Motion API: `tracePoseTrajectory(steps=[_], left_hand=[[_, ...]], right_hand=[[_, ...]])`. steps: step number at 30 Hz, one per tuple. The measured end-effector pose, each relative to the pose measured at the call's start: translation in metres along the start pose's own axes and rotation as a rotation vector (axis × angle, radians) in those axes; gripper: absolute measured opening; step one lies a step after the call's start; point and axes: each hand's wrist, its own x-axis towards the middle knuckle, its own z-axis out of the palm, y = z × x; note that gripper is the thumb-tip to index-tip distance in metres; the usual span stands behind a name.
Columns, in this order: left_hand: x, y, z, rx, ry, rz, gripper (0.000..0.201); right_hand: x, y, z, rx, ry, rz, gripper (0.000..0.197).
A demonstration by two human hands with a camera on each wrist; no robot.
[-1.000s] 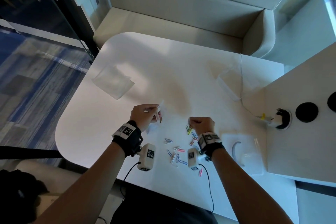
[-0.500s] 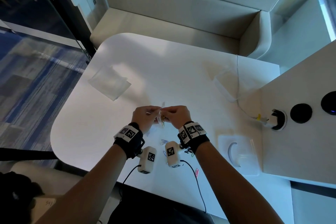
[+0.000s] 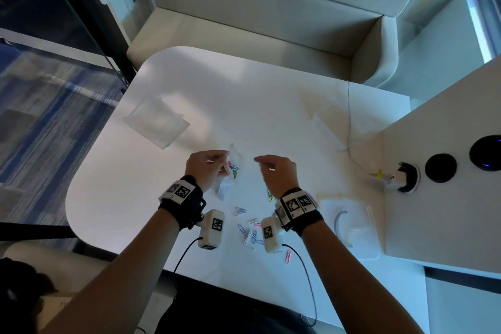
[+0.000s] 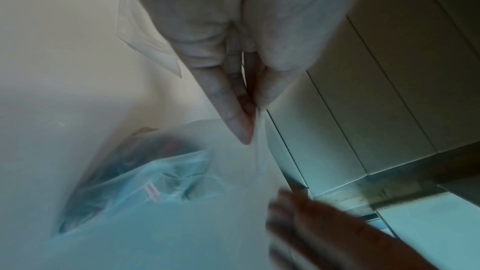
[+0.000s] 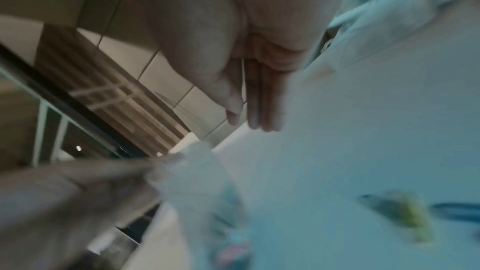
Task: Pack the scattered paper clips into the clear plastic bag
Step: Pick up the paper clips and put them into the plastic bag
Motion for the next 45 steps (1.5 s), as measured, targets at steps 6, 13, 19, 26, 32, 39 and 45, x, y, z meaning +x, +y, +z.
tracePoseTrajectory(steps=[6, 13, 19, 26, 32, 39, 45], left_hand=[[0.001, -0.003, -0.004, -0.039, 0.011, -0.001, 0.014], [-0.006, -0.004, -0.002, -0.047, 0.008, 0.012, 0.018], [-0.004, -0.009, -0.008, -0.072, 0.02, 0.013, 0.016], [-0.002, -0.018, -0.004, -0.057, -0.005, 0.019, 0.021], [-0.004, -0.024, -0.003, -0.051, -0.015, 0.016, 0.02], [-0.006, -0.021, -0.004, -0.032, -0.021, 0.014, 0.018], [-0.005, -0.02, 0.001, -0.029, -0.022, 0.002, 0.019]], right_hand=[[-0.041, 0.083, 0.018, -0.45, -0.294, 0.379, 0.069], [-0.063, 0.074, 0.076, -0.676, -0.391, -0.04, 0.074], [-0.1, 0.102, 0.073, -1.047, -0.518, -0.473, 0.069], [-0.094, 0.129, 0.0, -1.086, -0.379, -0.337, 0.065], [-0.119, 0.137, -0.049, -0.667, -0.283, 0.167, 0.119], [-0.139, 0.153, -0.02, -0.426, -0.268, 0.373, 0.135], [-0.093, 0.134, 0.001, -0.169, 0.006, 0.279, 0.096]])
